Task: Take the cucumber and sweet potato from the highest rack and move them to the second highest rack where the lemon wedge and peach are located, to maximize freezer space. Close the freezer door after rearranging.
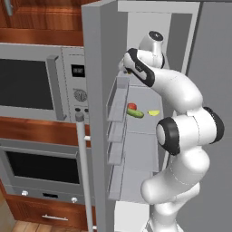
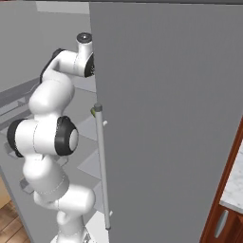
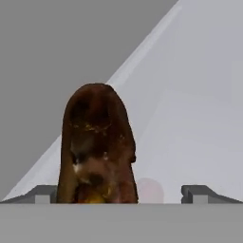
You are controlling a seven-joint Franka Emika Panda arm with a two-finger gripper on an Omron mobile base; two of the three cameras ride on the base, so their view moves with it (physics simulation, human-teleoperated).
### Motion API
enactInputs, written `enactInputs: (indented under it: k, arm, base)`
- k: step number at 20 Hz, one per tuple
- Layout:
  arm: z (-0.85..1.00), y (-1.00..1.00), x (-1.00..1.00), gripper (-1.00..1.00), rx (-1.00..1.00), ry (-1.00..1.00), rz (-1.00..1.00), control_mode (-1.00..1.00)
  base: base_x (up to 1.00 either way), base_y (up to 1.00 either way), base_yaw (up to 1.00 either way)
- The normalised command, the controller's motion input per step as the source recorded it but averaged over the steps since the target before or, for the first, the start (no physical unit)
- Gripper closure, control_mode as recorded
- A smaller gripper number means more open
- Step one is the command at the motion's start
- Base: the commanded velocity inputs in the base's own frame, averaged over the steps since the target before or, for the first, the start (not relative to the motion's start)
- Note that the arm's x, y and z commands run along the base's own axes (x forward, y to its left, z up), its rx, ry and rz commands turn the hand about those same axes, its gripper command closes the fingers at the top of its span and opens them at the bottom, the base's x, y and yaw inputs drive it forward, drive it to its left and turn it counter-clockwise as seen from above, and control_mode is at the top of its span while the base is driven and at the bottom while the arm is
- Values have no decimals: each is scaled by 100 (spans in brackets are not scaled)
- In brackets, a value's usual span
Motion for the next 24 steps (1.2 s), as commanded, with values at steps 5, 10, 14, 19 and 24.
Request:
enactInputs:
  k: [5,10,14,19,24]
  arm:
    - [-17,1,40,-100,1,0,12,-100]
    - [16,2,5,-100,1,1,21,-100]
    - [-14,25,29,-100,-1,13,21,-100]
    - [-56,57,21,100,-10,4,9,-100]
    - [-44,29,4,100,0,-8,16,-100]
  base:
    - [0,0,0]
    - [0,0,0]
    - [0,0,0]
    - [0,0,0]
    - [0,0,0]
